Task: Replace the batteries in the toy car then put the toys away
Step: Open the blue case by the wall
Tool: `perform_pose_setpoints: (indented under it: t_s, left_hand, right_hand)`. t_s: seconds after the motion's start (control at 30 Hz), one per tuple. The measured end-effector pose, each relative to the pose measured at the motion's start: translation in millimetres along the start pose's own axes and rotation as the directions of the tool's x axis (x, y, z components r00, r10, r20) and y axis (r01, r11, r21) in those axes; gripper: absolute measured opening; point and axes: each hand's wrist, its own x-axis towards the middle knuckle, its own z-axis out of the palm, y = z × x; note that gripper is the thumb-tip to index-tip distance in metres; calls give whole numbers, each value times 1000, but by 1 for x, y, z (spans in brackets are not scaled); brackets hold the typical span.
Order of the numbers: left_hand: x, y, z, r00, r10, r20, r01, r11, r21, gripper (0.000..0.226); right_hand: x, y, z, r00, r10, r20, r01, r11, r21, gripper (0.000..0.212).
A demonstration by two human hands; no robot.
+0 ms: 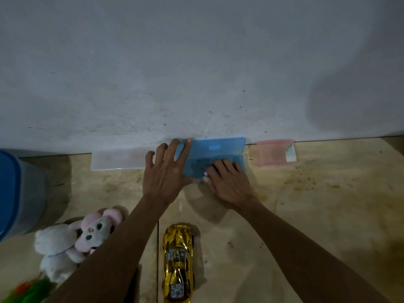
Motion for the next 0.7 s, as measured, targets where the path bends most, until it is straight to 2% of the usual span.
perform_pose_setpoints:
  t_s: [0.13,0.3,0.47,0.6,0.7]
  left_hand:
    - [0,0,1,1000,6,-7,-5,1000,13,111]
    - [1,-1,3,1000,13,-23,-13,1000,18,112]
    - [1,-3,7,999,26,-41,-26,1000,1,112]
    - [1,-2,9,999,14,-42,-15,1000,-19,112]
    - [1,-2,10,999,14,-44,-14,1000,-12,111]
  right_hand:
    - [7,-2,7,997,29,-77,-35,997,-73,45]
    - [6,3,20,969,-14,-246,4,999,-41,52]
    - [16,4,15,906,123,-406,-71,987,141,56]
    - [21,7,7,871,246,-425,-90,930,355,60]
    - [23,8,6,860,288,-422,-83,894,441,61]
